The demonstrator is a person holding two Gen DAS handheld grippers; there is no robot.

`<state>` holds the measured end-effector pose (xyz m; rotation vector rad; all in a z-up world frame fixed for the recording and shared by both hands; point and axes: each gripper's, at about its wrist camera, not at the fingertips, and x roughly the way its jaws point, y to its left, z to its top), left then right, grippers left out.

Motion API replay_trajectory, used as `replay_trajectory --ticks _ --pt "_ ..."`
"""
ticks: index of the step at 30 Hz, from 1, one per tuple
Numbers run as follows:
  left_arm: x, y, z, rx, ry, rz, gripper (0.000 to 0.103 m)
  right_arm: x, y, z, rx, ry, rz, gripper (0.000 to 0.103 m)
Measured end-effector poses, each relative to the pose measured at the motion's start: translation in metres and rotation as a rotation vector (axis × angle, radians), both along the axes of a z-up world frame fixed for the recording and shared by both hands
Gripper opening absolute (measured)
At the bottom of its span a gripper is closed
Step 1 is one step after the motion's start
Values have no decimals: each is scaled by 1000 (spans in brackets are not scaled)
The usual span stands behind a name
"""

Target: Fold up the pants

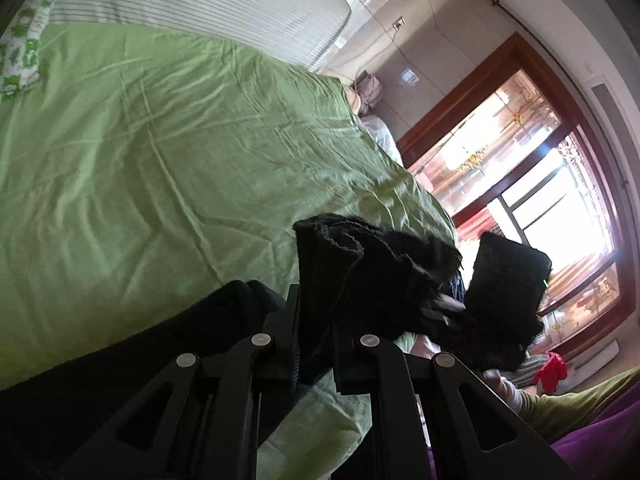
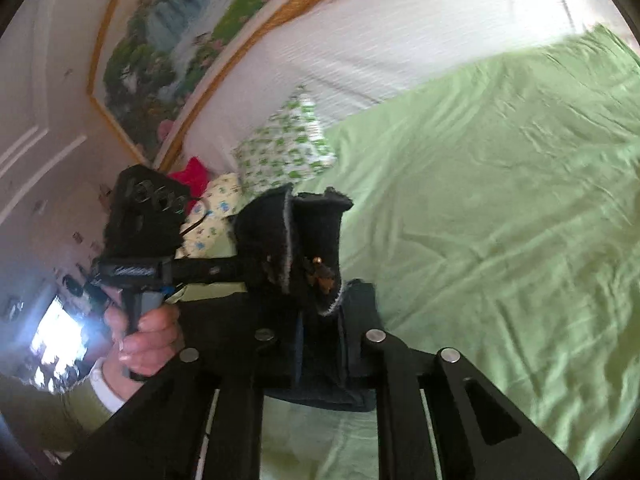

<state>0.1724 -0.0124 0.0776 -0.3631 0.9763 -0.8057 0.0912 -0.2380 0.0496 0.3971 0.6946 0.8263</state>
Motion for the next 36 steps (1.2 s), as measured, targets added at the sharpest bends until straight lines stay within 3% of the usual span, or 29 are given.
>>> replay_trajectory --ticks 6,15,21,24,29,34,36 --pt "-7 25 -15 13 17 51 12 -20 57 3 -74 -64 118 13" --pt "-25 84 -71 -9 116 188 11 -25 123 -37 -234 -69 227 13" --pt "-33 112 -97 -33 170 270 11 -25 140 -58 -271 -37 265 14" --pt "-41 120 -105 -31 188 298 9 -24 148 -68 -284 7 292 24" --pt "-62 139 -104 -53 186 383 9 -34 157 -65 -274 -6 358 58" --pt "-82 155 -97 -49 182 484 9 -34 159 -59 -225 11 352 58" --pt "-93 160 -90 -49 159 518 22 -33 157 -55 -199 14 347 58"
